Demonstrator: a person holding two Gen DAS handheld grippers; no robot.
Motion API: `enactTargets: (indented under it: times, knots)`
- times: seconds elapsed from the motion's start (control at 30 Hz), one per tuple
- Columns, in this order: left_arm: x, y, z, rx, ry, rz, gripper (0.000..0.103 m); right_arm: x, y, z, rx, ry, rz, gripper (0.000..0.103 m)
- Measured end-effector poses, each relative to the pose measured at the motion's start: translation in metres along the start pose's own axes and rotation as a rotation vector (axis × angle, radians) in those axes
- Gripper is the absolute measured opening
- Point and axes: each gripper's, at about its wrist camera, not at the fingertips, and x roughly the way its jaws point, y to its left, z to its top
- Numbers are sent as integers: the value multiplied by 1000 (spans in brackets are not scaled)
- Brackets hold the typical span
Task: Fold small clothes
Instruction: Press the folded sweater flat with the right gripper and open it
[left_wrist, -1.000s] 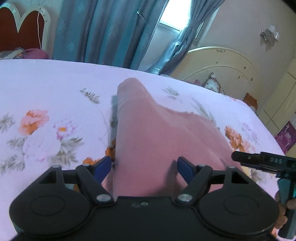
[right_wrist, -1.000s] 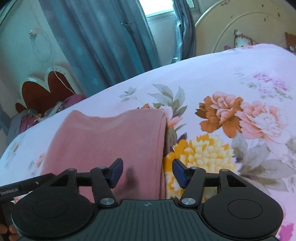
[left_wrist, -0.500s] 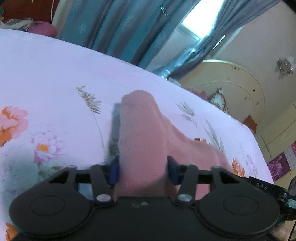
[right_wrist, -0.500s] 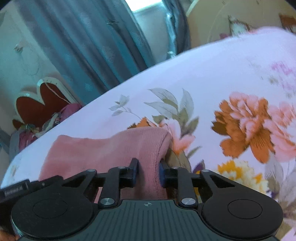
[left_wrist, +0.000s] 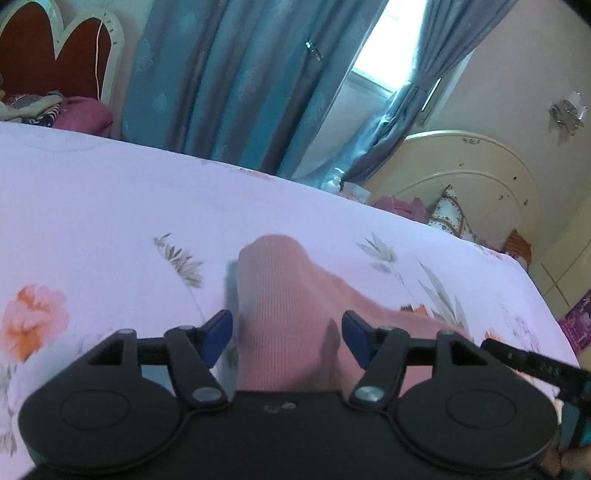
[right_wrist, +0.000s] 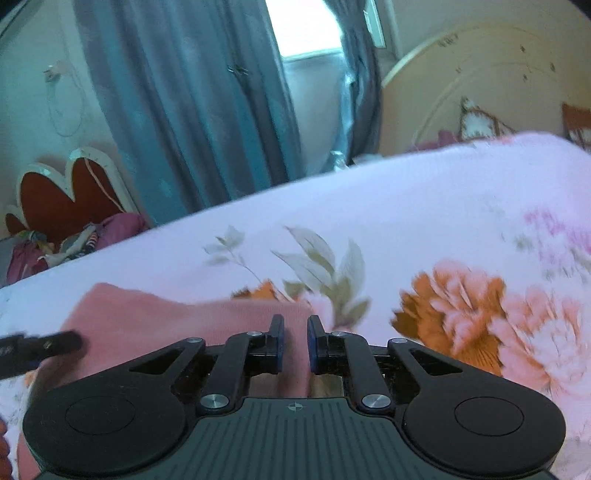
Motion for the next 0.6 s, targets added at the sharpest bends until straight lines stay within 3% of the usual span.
enactTargets:
  times: [0.2, 0.4, 0.5, 0.6]
  knots:
    - [30, 5, 6, 4, 71, 80, 61, 24, 23, 1, -75, 35, 9, 13]
    - [35, 15, -3, -2, 33, 87, 61, 59, 16, -12, -131, 63, -75, 13]
    - [36, 14, -5, 2, 32, 97, 62, 64, 7, -11, -98, 67, -70, 13]
    - [36, 6, -3, 30, 43, 122, 62, 57, 15, -8, -148, 89, -80, 13]
